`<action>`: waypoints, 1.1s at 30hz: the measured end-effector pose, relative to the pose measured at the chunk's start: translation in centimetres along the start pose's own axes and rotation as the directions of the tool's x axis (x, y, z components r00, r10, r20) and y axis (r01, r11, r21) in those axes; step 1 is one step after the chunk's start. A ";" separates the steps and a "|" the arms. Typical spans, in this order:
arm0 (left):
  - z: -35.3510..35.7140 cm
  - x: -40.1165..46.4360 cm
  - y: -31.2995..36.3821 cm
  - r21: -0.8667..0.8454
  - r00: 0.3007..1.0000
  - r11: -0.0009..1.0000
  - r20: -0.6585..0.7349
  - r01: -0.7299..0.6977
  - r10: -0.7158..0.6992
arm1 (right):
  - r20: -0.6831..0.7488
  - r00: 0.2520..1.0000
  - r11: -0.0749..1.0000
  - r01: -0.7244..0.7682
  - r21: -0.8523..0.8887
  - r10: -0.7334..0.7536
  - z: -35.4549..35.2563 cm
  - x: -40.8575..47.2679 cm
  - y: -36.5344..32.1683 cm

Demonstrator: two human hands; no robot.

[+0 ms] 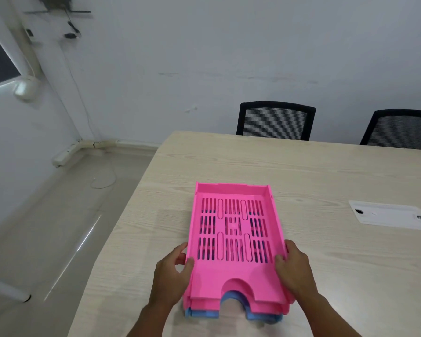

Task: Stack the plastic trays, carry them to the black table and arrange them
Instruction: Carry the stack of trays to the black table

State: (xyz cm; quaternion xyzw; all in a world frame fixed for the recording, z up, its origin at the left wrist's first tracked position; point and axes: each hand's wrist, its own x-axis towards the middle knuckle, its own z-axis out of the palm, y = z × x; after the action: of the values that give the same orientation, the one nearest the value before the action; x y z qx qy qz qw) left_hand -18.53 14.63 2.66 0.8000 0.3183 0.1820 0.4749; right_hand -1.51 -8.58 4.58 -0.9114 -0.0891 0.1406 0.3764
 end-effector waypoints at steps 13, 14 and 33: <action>1.0 3.2 -0.4 -0.225 0.964 0.937 0.065 0.268 -0.260 | -0.022 0.994 0.964 -0.100 0.246 0.109 0.7 1.2 1.2; 1.1 3.3 -0.5 -0.250 0.958 0.925 0.084 0.287 -0.275 | -0.004 0.992 0.958 -0.118 0.260 0.123 0.7 1.2 1.3; 1.6 5.2 -0.9 -0.263 0.714 0.735 0.572 0.626 -0.404 | 0.454 0.865 0.597 -0.483 0.640 0.213 0.8 3.2 3.3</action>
State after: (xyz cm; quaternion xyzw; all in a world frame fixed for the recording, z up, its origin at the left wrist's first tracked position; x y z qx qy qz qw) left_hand -14.08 17.42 1.07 0.5653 0.3572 -0.0984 0.7370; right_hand 1.39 -9.46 1.11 -0.6427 0.0960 0.3865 0.6545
